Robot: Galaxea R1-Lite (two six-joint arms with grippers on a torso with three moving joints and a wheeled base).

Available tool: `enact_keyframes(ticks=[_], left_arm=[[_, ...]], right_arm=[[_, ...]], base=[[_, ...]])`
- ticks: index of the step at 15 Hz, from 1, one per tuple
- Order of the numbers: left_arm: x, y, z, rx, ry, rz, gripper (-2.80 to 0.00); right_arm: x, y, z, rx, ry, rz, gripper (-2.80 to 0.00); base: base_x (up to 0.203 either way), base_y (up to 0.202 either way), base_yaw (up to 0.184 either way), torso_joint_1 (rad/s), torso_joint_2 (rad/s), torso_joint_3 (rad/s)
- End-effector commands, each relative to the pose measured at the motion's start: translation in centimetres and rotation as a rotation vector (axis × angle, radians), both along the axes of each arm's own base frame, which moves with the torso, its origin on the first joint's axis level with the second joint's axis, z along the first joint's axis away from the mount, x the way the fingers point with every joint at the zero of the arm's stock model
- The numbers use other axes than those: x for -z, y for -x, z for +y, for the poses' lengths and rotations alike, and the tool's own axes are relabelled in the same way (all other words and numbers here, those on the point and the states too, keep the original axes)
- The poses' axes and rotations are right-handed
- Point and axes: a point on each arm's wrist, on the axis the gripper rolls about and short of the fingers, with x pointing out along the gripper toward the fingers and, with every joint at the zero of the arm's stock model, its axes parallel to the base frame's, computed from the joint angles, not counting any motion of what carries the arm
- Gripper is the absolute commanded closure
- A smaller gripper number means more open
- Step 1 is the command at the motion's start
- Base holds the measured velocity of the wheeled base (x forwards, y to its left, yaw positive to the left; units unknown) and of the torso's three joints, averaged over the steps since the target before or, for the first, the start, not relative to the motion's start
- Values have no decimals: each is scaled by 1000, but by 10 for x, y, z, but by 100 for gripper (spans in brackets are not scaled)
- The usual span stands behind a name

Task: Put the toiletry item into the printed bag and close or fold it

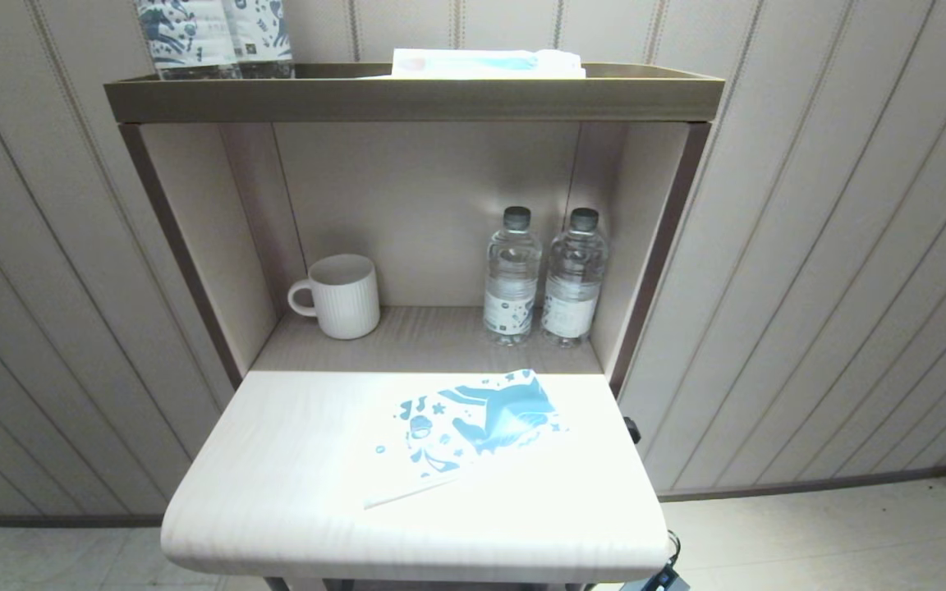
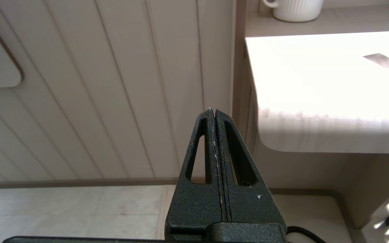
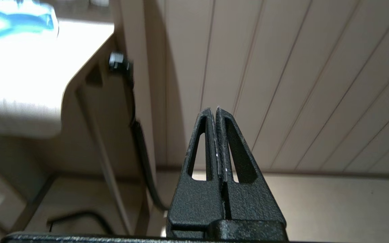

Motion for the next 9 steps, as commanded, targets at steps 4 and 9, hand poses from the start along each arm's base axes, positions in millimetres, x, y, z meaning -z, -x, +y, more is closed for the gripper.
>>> enact_keyframes(ticks=[4,9], left_arm=[[9,-3,0,22,143,28,0],[9,-3,0,22,158,25,0]], right_arm=[[5,-2,-1,29,-43,24,0],[5,-2,-1,32,-52,24,0]], base=[[0,0,0,0,0,0],[0,0,0,0,0,0]])
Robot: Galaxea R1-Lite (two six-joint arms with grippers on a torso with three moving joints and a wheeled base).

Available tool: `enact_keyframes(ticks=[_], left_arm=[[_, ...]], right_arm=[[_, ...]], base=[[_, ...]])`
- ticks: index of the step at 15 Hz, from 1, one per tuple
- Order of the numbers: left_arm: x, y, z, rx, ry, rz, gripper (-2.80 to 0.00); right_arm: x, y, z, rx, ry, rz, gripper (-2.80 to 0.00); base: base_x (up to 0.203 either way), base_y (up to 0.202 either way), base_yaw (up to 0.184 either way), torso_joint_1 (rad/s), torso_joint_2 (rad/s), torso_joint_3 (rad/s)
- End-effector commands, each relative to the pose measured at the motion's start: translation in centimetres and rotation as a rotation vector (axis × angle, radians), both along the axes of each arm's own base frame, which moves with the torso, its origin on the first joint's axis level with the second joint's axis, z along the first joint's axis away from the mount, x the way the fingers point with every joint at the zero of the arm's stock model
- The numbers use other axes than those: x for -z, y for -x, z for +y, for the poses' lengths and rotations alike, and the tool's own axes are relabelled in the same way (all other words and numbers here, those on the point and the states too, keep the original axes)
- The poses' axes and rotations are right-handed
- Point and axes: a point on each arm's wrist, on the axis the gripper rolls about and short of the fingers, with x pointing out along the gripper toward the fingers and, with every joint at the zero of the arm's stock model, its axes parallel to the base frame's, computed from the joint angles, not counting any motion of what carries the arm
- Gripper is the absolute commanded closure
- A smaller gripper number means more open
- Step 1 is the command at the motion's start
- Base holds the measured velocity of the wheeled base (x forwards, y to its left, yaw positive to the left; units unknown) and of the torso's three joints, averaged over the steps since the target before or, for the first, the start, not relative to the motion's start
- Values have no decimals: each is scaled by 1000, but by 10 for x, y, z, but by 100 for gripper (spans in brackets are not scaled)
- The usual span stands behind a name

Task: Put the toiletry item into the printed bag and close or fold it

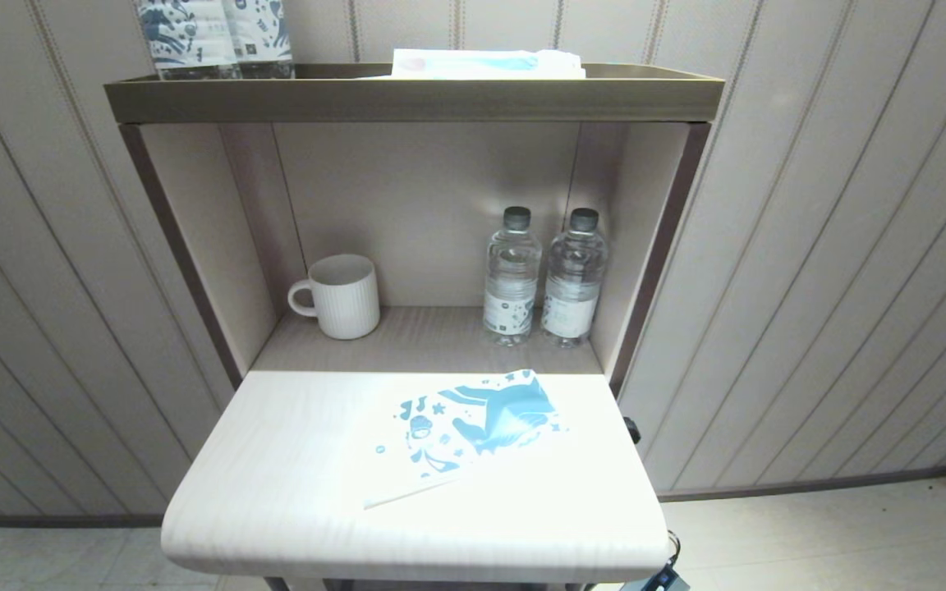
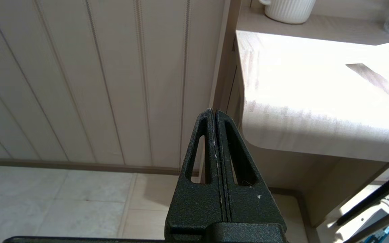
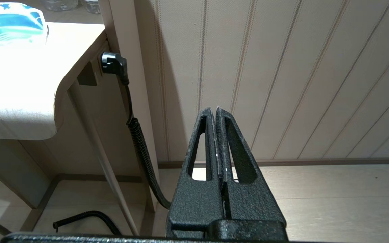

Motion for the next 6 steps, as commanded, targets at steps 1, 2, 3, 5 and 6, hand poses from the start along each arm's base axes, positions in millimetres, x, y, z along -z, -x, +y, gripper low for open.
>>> enact_keyframes(ticks=[1,2,3,5,6], left_arm=[[0,0,0,-1,1,3,0],[0,0,0,1,-1,3,0],[0,0,0,1,-1,3,0],[0,0,0,-1,-1,3,0],[0,0,0,1,-1,3,0]], right_arm=[[0,0,0,0,-1,4,0],[0,0,0,0,-1,5,0],[0,0,0,0,-1,6,0],[0,0,0,-5,2,6,0],[0,0,0,-8,2,6,0]], base=[[0,0,0,0,0,0],[0,0,0,0,0,0],[0,0,0,0,0,0],[0,0,0,0,0,0],[0,0,0,0,0,0]])
